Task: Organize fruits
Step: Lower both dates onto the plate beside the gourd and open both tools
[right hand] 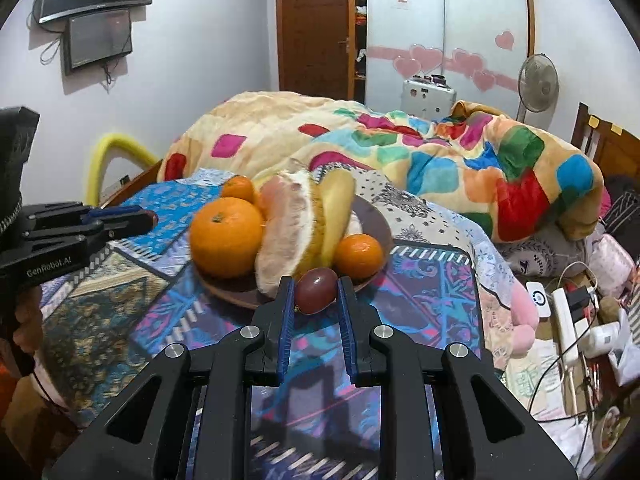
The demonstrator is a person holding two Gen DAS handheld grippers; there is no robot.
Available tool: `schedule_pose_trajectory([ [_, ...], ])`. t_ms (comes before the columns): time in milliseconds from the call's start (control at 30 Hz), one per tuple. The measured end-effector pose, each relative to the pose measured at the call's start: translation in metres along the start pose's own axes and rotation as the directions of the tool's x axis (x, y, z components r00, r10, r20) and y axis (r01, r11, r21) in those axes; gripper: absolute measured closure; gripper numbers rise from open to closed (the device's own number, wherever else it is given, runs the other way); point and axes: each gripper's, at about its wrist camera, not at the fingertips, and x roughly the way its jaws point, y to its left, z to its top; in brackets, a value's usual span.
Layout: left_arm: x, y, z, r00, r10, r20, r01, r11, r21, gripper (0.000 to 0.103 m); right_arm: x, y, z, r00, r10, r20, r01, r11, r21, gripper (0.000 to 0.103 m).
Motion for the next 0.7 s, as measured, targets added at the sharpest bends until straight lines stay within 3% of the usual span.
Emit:
schedule_pose_trajectory([
  [267,0.035,0.003,0.009,0.997,-0.030,-0.071,0.030,1.000,0.001,0.087,0.020,-0.015,-0.001,0.999,0.010,-0.039,-0.009,1.000,0.011,0.084],
  [700,0.049,0.013,0.014,0.994,-0.055,-0.090,0.053,0.998,-0.020,0.084,0.029,-0.010,-0.002,0.997,0.027,-0.070,-0.028,0.999,-0.016,0.081],
])
